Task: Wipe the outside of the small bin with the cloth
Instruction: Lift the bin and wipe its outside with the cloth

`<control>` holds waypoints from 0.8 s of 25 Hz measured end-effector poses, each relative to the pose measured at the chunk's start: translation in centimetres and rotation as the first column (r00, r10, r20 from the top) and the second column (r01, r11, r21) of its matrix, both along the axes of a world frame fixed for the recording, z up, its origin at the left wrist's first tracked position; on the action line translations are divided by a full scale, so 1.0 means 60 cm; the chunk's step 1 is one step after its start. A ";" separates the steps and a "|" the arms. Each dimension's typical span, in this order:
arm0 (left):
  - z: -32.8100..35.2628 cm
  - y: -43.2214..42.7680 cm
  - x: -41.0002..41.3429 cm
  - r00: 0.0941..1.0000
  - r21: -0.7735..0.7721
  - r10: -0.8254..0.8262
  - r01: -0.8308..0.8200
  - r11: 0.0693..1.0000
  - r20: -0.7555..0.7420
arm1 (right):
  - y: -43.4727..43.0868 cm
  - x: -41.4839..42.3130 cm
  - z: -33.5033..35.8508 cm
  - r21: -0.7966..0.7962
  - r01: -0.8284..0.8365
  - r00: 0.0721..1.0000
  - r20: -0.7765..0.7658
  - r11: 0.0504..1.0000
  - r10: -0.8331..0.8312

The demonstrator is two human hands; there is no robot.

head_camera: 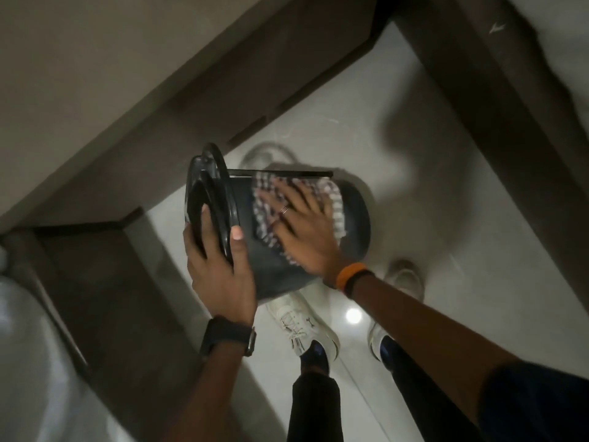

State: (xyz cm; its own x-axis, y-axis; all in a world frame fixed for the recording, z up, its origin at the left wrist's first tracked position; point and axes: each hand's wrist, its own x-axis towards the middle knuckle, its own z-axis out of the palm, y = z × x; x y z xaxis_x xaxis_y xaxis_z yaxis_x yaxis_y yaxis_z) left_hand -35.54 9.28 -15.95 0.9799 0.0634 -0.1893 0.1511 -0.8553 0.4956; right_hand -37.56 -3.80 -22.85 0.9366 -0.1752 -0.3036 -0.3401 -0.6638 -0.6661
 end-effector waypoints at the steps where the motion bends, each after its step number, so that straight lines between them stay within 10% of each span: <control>1: -0.002 -0.006 0.003 0.999 0.013 -0.034 0.034 0.999 0.019 | 0.024 -0.002 0.012 -0.004 -0.027 0.995 0.093 1.000 0.027; 3: -0.009 -0.010 0.003 0.994 0.040 -0.095 0.093 0.995 0.044 | -0.003 0.029 0.007 -0.021 -0.057 0.995 0.084 0.998 0.059; 7: -0.017 -0.002 0.009 0.965 0.116 -0.248 0.239 0.964 0.079 | -0.073 0.146 -0.007 0.079 0.114 0.913 -0.402 0.990 -0.073; 12: -0.025 -0.005 -0.018 0.926 0.165 -0.350 0.326 0.931 0.145 | -0.041 0.138 0.008 0.260 -0.067 0.997 -0.025 0.963 0.076; 17: -0.021 -0.037 -0.029 0.953 0.149 -0.274 0.254 0.956 0.128 | -0.189 0.065 -0.079 0.082 0.419 0.756 -0.582 0.904 -0.298; 20: -0.010 -0.072 -0.021 0.969 0.178 -0.233 0.215 0.960 0.086 | -0.111 0.027 -0.060 0.027 0.269 0.954 -0.145 0.963 -0.263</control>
